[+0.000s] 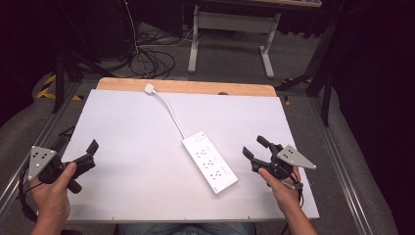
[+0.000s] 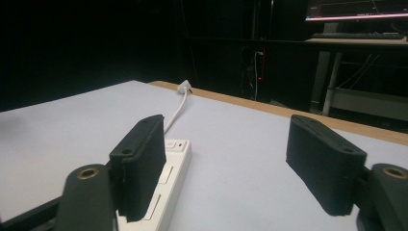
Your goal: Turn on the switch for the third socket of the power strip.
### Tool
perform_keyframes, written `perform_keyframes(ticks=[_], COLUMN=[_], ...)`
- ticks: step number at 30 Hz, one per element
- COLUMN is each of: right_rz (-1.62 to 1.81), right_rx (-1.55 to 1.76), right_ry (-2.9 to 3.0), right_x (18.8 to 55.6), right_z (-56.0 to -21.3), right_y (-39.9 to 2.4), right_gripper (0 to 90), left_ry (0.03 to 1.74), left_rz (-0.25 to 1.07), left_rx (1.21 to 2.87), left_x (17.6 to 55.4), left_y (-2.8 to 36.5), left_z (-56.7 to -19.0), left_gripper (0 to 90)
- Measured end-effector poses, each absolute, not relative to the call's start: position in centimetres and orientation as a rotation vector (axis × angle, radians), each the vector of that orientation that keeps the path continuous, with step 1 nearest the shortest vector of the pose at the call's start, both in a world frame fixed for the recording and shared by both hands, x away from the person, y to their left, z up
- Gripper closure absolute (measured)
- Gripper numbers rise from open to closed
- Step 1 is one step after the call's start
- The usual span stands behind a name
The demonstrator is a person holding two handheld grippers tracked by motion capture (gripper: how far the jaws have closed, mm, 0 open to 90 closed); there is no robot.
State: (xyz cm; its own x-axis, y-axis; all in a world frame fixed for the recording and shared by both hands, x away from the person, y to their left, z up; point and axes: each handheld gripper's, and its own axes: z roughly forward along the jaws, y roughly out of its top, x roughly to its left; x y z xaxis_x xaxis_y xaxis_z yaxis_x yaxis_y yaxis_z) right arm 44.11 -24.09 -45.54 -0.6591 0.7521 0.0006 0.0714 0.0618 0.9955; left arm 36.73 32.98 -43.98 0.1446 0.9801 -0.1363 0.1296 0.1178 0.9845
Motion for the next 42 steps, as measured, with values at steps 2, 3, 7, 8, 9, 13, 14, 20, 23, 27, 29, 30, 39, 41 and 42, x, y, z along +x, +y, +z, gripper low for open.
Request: perform_keyframes(ticks=[2, 3, 7, 8, 9, 13, 14, 20, 23, 27, 29, 30, 39, 41, 42], right_rz=[1.65, 1.65, 1.65, 1.65, 1.651, 1.648, 1.647, 1.643, 1.639, 1.638, 1.637, 1.638, 1.634, 1.631, 1.635], right_rx=[0.82, 0.81, 0.794, 0.794, 0.792, 0.78, 0.779, 0.757, 0.746, 0.722, 0.711, 0.699, 0.681, 0.681, 0.683], right_ry=[1.811, 1.815, 1.82, 1.82, 1.823, 1.821, 1.821, 1.831, 1.837, 1.851, 1.85, 1.851, 1.877, 1.88, 1.883], right_x=[44.08, 44.07, 44.01, 44.01, 43.99, 43.94, 43.92, 43.8, 43.76, 43.58, 43.5, 43.48, 43.39, 43.37, 43.36], right_z=[-45.54, -45.53, -45.5, -45.5, -45.49, -45.43, -45.41, -45.38, -45.38, -45.32, -45.28, -45.26, -45.2, -45.19, -45.2], right_y=[-24.06, -24.07, -24.06, -24.06, -24.06, -24.09, -24.1, -24.07, -24.06, -24.03, -23.99, -23.97, -23.9, -23.88, -23.86], right_gripper=[34.2, 36.7, 42.4, 42.4, 43.6, 48.3, 49.7, 57.5, 61.1, 70.4, 71.5, 72.0, 77.9, 78.6, 80.2], left_ry=[1.239, 1.238, 1.238, 1.238, 1.238, 1.237, 1.237, 1.236, 1.235, 1.234, 1.234, 1.234, 1.234, 1.234, 1.235], left_rz=[0.942, 0.943, 0.943, 0.943, 0.942, 0.942, 0.941, 0.941, 0.94, 0.938, 0.937, 0.937, 0.937, 0.936, 0.936], left_rx=[1.27, 1.271, 1.27, 1.271, 1.271, 1.271, 1.271, 1.272, 1.275, 1.272, 1.273, 1.272, 1.272, 1.272, 1.272], left_x=[36.73, 36.73, 36.73, 36.73, 36.73, 36.75, 36.75, 36.8, 36.85, 36.9, 36.91, 36.92, 36.9, 36.91, 36.91], left_y=[32.97, 32.97, 32.95, 32.95, 32.95, 32.94, 32.94, 32.94, 32.92, 32.89, 32.9, 32.89, 32.92, 32.94, 32.95], left_z=[-43.98, -43.98, -43.97, -43.97, -43.98, -43.98, -43.98, -43.98, -43.98, -43.98, -43.98, -43.98, -43.98, -43.98, -43.99], left_gripper=[1.2, 1.2, 1.2, 1.2, 1.2, 1.3, 1.2, 1.2, 1.2, 1.2, 1.3, 1.3, 1.3, 1.3, 1.3])
